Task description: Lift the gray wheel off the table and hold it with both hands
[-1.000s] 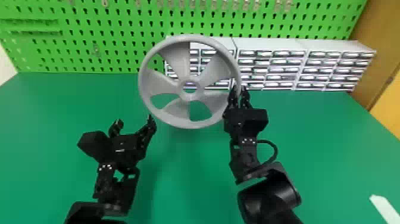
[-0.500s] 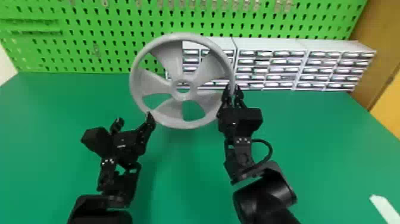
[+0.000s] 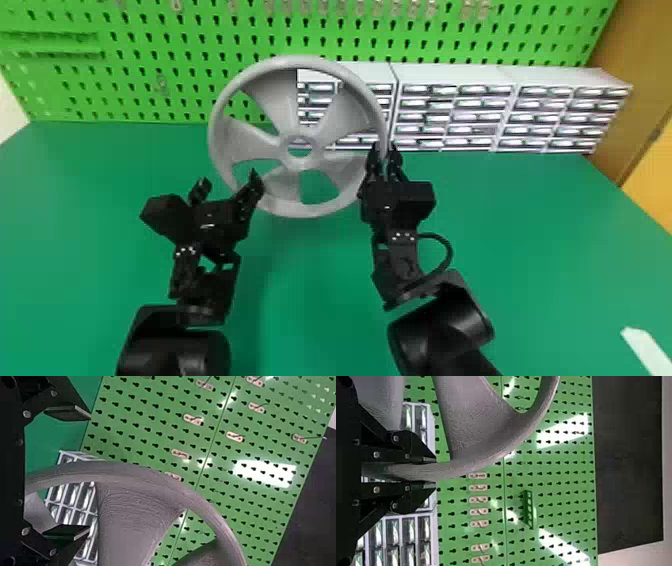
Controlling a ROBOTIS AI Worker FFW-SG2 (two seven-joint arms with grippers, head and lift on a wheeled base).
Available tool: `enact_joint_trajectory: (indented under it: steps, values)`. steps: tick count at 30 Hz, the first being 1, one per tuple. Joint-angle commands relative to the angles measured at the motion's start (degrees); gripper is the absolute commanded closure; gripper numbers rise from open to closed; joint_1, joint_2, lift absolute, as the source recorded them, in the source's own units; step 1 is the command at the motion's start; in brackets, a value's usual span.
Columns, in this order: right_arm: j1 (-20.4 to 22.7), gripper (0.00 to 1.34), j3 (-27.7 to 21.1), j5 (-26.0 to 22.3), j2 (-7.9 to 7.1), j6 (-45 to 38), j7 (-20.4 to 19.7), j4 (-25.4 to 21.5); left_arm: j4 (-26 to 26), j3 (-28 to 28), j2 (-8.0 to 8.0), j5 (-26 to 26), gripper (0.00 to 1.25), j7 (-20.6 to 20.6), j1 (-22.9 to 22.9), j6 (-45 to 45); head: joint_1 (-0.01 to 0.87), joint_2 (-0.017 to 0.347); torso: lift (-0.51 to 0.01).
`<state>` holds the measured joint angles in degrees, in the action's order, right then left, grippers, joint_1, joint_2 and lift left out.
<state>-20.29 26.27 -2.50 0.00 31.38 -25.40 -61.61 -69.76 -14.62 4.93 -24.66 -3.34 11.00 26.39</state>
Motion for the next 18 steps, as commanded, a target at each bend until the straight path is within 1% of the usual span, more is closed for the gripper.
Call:
enact_joint_trajectory:
  steps: [1, 14, 18]
  values:
    - [-0.01, 1.22, 0.01, -0.05, 0.05, 0.00, 0.00, 0.00, 0.59, 0.47, 0.00, -0.12, 0.27, 0.00, 0.34, 0.07, 0.711, 0.015, -0.098]
    - [-0.10, 1.22, 0.18, -0.14, 0.05, 0.17, 0.17, 0.00, 0.86, 0.73, 0.00, -0.03, 0.27, 0.00, 0.60, 0.16, 0.711, 0.015, -0.098]
    - [-0.19, 1.22, 0.27, -0.14, 0.05, 0.26, 0.00, 0.00, 0.77, 0.73, 0.00, -0.03, 0.29, 0.00, 0.60, 0.16, 0.711, 0.015, -0.098]
